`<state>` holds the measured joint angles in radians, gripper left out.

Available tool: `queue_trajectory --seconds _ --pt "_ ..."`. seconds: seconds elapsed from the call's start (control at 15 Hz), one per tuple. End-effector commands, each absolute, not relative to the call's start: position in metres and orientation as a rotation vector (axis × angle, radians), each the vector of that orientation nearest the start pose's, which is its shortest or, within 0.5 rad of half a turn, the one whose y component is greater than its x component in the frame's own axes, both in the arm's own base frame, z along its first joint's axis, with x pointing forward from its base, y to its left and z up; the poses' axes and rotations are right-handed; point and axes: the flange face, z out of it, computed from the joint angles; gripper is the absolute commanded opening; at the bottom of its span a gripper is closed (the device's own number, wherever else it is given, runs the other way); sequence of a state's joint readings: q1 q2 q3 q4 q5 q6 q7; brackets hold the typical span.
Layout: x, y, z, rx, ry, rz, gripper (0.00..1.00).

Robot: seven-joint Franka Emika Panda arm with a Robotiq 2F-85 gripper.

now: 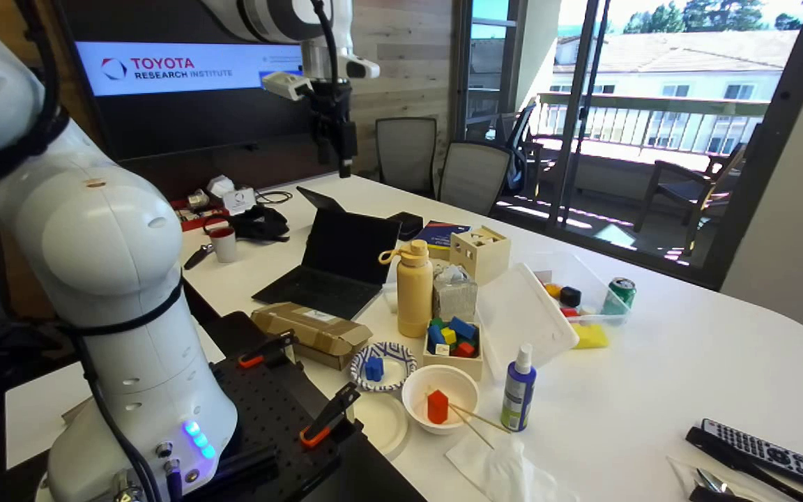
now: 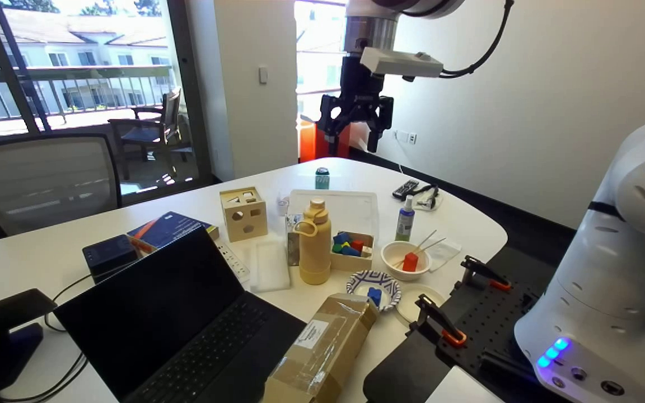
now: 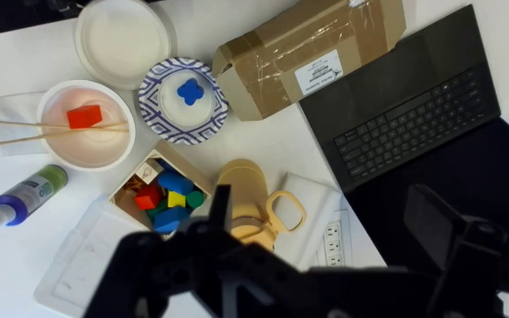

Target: Remove the clear cap from the blue bottle and put it on the table

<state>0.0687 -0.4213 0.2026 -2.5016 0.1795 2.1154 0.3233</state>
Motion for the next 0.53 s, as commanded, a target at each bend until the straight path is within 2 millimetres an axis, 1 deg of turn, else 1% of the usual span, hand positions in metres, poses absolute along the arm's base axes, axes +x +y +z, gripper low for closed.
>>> queue_trajectory --seconds 0.0,0.2,0.33,0.47 --pt "0.441 0.068 0.397 -3.028 0.301 0.022 1.00" --pt "0.456 0.020 0.372 -3.015 0.401 0.069 1.00" --pt "0.461 -0.005 0.359 -3.017 0.493 0.081 1.00" --pt "0.460 -0.035 0.347 -3.030 0.579 0.064 1.00"
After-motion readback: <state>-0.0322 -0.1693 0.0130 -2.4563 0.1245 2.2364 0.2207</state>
